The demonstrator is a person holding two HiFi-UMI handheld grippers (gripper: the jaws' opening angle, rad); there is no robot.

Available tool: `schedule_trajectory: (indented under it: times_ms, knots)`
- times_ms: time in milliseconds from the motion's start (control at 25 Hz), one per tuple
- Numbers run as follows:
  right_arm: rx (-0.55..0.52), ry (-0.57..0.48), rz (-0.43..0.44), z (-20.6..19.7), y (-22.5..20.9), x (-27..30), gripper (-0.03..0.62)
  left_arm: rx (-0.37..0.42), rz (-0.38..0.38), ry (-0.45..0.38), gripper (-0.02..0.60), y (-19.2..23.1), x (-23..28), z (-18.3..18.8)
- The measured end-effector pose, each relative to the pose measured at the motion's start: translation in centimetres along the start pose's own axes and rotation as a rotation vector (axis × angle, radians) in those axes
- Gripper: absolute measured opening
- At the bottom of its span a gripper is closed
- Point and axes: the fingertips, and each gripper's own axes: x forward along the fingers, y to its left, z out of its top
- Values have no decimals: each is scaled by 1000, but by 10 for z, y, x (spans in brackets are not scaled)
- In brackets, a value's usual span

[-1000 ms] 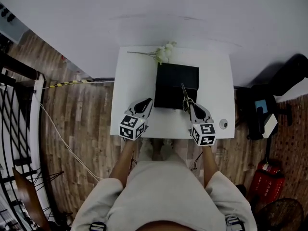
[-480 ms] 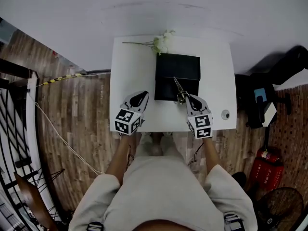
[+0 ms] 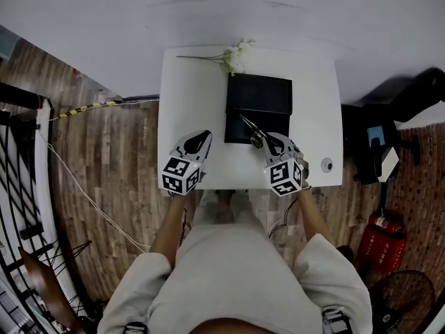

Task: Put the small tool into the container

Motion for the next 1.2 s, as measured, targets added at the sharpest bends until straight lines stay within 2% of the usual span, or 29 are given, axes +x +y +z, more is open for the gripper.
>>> schedule_trajectory:
  times_ms: [520,760,1200]
  knots:
    - [-389,82,60,-8,3,36,3,-25,18,17,15,10,4,-9]
    - [-584,103,48,-11,4,51,3,-36,26,20,15,14,7,-12]
    - [-692,128,71,-27,4,81,3,-61,67,21,15,24,3,-17]
